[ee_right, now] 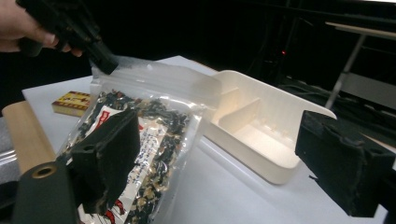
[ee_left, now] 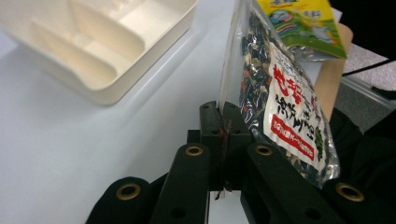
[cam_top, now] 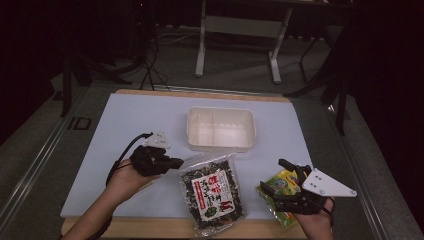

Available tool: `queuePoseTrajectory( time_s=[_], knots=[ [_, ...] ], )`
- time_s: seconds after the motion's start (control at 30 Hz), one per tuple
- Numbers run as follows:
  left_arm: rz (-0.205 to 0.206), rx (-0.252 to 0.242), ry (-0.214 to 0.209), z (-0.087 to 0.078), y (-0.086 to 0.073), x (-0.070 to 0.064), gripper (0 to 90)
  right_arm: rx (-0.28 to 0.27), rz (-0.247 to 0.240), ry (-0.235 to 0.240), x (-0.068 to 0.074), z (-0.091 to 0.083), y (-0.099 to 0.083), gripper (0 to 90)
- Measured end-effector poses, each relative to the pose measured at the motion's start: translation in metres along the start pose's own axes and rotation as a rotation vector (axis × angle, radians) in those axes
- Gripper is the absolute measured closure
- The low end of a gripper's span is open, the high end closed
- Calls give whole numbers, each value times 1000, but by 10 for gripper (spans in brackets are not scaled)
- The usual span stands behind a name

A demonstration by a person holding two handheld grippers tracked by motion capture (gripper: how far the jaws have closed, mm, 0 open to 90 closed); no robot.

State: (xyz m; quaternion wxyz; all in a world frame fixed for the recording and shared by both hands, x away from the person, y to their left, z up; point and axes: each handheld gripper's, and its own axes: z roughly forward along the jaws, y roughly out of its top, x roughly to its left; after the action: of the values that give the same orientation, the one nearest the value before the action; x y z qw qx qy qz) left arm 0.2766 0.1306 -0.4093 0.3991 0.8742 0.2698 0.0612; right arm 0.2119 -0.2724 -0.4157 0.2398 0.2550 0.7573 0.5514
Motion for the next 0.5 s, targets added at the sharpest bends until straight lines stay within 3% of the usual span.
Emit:
queuePoseTrajectory(
  time_s=[0.07, 0.13, 0.27, 0.33, 0.5],
  knots=[
    [0, 0, 0, 0, 0, 0, 900, 4, -12, -7, 1, 0, 1, 140],
    [30, -9, -10, -2, 6, -9, 900, 11, -32, -1, 3, 1, 2, 149],
    [77, -26, -28, -5, 14, -22, 900, 21, -8, 24, 3, 3, 3, 168],
    [109, -49, -39, -7, 17, -27, 900, 24, 29, 67, 0, 5, 2, 155],
    [172, -87, -49, -14, 25, -40, 900, 30, 18, 100, 1, 6, 2, 145]
  ],
)
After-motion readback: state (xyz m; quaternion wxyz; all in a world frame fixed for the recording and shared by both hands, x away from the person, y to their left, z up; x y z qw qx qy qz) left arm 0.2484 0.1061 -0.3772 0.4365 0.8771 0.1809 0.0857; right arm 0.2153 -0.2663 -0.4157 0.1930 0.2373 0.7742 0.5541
